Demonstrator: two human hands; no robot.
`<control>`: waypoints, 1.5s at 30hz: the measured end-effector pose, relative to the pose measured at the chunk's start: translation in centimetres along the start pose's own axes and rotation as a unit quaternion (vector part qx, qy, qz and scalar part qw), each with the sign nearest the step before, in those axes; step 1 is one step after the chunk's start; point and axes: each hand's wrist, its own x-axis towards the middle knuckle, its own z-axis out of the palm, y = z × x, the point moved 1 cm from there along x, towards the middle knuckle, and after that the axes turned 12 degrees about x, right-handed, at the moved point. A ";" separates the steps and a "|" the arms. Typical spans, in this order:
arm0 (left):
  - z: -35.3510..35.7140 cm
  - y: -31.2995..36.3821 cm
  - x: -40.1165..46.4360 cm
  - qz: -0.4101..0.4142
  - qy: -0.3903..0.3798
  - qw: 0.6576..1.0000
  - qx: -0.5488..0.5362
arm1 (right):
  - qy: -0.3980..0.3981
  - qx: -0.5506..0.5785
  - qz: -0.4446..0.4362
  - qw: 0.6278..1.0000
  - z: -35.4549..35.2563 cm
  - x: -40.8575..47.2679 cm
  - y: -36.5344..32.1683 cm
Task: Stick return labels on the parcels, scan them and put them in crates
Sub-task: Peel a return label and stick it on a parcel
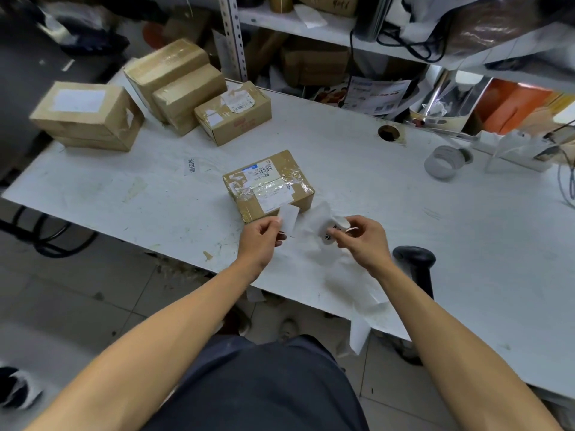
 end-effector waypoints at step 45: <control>-10.9 1.4 10.2 -0.091 -0.038 0.993 0.063 | -0.049 -0.259 -0.024 0.964 14.5 10.5 -7.7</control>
